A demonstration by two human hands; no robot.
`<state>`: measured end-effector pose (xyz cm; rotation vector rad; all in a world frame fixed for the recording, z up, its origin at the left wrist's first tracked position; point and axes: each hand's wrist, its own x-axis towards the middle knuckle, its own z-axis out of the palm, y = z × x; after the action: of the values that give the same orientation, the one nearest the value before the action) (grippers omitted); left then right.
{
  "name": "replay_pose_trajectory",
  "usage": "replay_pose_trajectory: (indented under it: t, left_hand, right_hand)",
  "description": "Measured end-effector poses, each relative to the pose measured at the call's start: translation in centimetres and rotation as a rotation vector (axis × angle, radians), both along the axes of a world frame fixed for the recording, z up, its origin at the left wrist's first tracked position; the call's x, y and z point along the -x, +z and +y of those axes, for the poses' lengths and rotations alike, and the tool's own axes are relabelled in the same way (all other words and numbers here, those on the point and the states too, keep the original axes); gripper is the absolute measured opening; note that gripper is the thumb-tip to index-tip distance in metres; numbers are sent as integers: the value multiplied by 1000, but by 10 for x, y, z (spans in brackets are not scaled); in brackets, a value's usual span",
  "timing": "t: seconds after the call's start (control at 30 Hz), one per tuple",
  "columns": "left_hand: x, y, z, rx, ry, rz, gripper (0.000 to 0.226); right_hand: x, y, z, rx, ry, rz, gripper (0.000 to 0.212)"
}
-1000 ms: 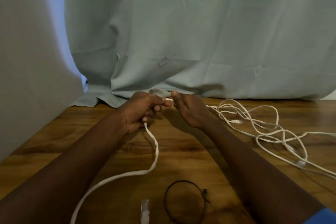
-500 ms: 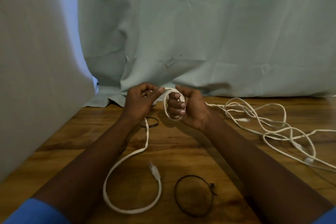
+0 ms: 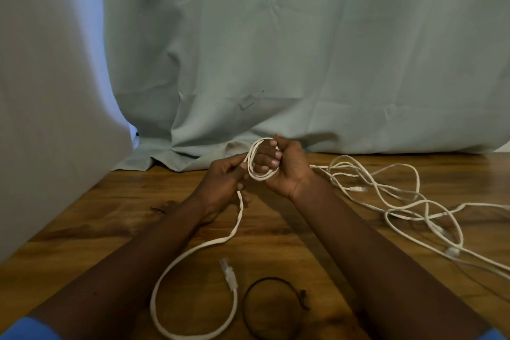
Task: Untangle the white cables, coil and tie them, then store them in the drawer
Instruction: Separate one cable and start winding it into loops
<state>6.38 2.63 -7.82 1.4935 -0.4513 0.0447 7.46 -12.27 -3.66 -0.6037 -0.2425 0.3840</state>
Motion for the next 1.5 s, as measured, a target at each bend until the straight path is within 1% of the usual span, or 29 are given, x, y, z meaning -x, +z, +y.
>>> replay_pose_trajectory:
  t: [0.1, 0.27, 0.3, 0.37, 0.43, 0.5, 0.67, 0.73, 0.77, 0.83, 0.9, 0.97, 1.03, 1.1, 1.17, 1.2, 1.23, 1.27, 1.37, 1.4, 1.47, 1.5]
  left_hand:
    - [7, -1, -6, -165, -10, -45, 27]
    - [13, -2, -11, -342, -84, -13, 28]
    - [13, 0, -12, -387, -90, -36, 27]
    - [14, 4, -13, -542, -58, -166, 28]
    - [16, 7, -12, -676, -45, -291, 30]
    - [17, 10, -9, -755, -51, -350, 33]
    - [17, 14, 1, -859, -45, -396, 22]
    - [19, 14, 4, -915, -8, -452, 16]
    - [21, 15, 6, -930, 16, -483, 17]
    - [23, 19, 8, -899, 27, -491, 16]
    - [25, 24, 8, -845, 9, -491, 13]
    - [27, 27, 6, -811, -7, -522, 13]
    - [30, 29, 4, -773, 1, -559, 14]
    - [31, 31, 5, -723, 40, -622, 14]
    - [31, 35, 8, -657, 103, -708, 13]
    - [30, 36, 11, -623, 145, -746, 13]
    - [29, 38, 14, -588, 191, -767, 13]
    - [26, 39, 18, -550, 239, -765, 13]
    - [14, 40, 31, -419, 402, -715, 17]
    - [9, 41, 36, -381, 451, -694, 18]
    - [2, 41, 46, -301, 509, -653, 13]
    - [-1, 40, 50, -262, 519, -633, 10]
  right_hand:
    - [-2, 2, 0, -63, -200, 109, 42]
    - [-5, 8, -21, -77, -480, 191, 37]
    - [-5, 9, -27, -82, -530, 199, 36]
    - [-5, 12, -35, -97, -618, 207, 34]
    - [-7, 12, -39, -97, -676, 208, 35]
    - [-8, 10, -39, -85, -699, 191, 39]
    - [-9, 5, -37, -12, -750, 114, 45]
    - [-9, 2, -41, 46, -802, 64, 50]
    - [-9, 1, -45, 85, -829, 30, 52]
    - [-8, -1, -52, 179, -876, -34, 53]
    - [-9, -6, -56, 290, -922, -59, 53]
    - [-9, -15, -55, 409, -924, -85, 60]
    - [-11, -26, -54, 659, -920, -166, 72]
    - [-9, -31, -47, 909, -892, -333, 77]
    - [-1, -29, -36, 1151, -830, -518, 70]
    - [4, -27, -30, 1226, -800, -570, 61]
    - [5, -26, -25, 1227, -746, -585, 51]
    - [8, -24, -19, 1204, -690, -580, 48]
    - [8, -26, -6, 1220, -629, -623, 70]
    - [7, -25, 0, 1210, -618, -646, 75]
    - [9, -23, 10, 1140, -578, -697, 73]
    - [11, -21, 14, 1072, -548, -684, 69]
